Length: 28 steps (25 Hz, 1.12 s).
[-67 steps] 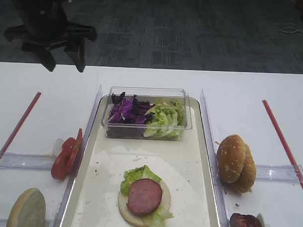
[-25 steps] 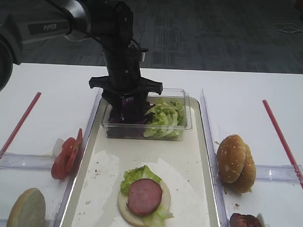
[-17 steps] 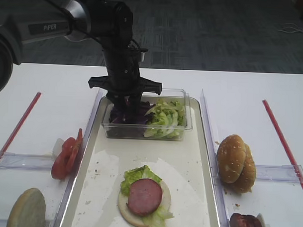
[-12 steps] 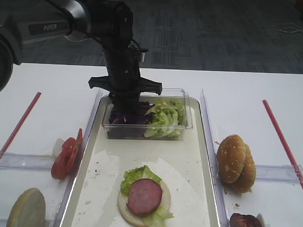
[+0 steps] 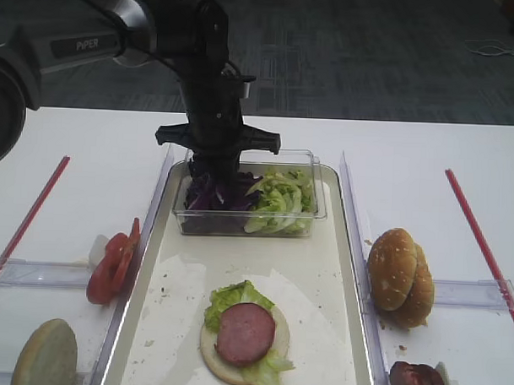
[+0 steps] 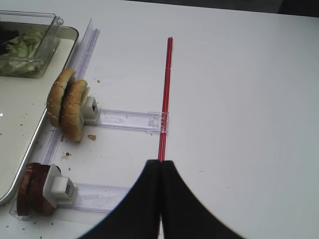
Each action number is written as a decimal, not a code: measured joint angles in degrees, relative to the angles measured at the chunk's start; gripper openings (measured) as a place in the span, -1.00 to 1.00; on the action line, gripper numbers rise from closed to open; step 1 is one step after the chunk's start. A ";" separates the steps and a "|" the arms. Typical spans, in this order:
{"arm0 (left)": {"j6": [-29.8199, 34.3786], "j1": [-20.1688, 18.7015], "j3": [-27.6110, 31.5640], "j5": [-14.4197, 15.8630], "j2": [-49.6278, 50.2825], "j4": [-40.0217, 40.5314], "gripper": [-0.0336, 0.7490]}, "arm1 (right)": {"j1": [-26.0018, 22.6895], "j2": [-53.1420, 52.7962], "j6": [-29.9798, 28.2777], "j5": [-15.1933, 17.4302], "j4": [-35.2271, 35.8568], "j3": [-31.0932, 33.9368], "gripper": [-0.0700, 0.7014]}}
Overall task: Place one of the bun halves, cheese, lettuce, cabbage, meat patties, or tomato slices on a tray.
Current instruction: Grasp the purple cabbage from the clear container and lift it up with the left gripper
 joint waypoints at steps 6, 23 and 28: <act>0.00 0.00 -1.36 0.00 0.04 1.04 -0.70 | 0.00 0.00 0.00 0.00 0.00 0.00 -0.80; 0.00 0.00 -1.36 0.08 -0.36 0.62 -0.71 | 0.00 0.00 0.00 0.00 0.00 0.00 -0.80; 0.33 0.00 -1.12 0.20 -3.30 -1.10 -0.71 | 0.00 0.00 0.00 0.00 0.00 0.00 -0.80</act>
